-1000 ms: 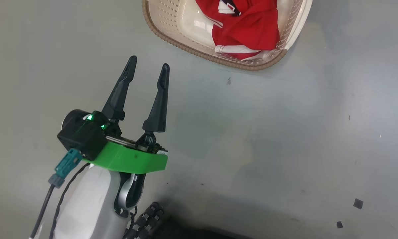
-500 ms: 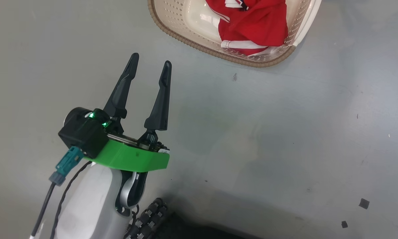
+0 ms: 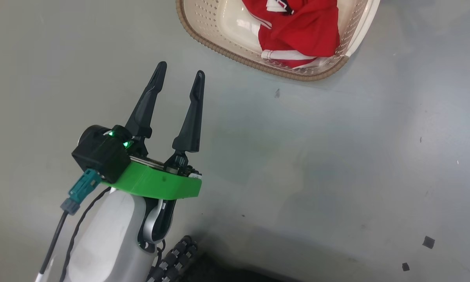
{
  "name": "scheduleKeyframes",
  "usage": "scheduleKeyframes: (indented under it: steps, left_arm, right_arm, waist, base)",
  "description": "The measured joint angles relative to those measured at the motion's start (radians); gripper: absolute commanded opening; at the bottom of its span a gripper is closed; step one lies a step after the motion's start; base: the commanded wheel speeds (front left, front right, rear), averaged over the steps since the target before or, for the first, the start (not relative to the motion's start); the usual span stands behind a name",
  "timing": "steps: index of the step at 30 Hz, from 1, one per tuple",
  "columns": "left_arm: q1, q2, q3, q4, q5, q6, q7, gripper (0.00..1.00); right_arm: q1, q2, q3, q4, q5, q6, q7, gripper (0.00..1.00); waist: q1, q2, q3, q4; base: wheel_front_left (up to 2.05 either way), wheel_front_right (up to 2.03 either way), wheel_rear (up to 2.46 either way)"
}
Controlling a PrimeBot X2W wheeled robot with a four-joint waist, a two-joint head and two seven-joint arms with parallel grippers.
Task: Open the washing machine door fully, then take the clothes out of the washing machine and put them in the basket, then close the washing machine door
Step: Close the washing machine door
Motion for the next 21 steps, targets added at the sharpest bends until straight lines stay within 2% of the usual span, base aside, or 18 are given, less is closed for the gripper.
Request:
scheduleKeyframes:
  steps: [6, 16, 21]
  left_arm:
    - [-0.006, -0.001, 0.015, 0.019, 0.014, 0.000, 0.000, 1.00]
    - [-0.006, -0.001, 0.054, 0.062, 0.050, -0.001, 0.000, 1.00]
    - [-0.005, -0.001, 0.064, 0.084, 0.065, -0.006, 0.000, 1.00]
  right_arm:
    - [0.030, 0.008, 0.018, 0.044, 0.000, -0.007, -0.019, 0.00]
    - [0.170, 0.025, 0.040, 0.099, 0.013, -0.022, -0.036, 0.00]
    - [0.263, 0.041, -0.011, 0.118, 0.037, -0.036, -0.036, 0.00]
  waist:
    - [0.0000, 0.0000, -0.035, -0.008]
    - [0.0000, 0.0000, -0.129, -0.041]
    - [0.0000, 0.0000, -0.189, -0.066]
  base:
    - [0.00, 0.00, 0.00]
    - [0.00, 0.00, 0.00]
    - [0.00, 0.00, 0.00]
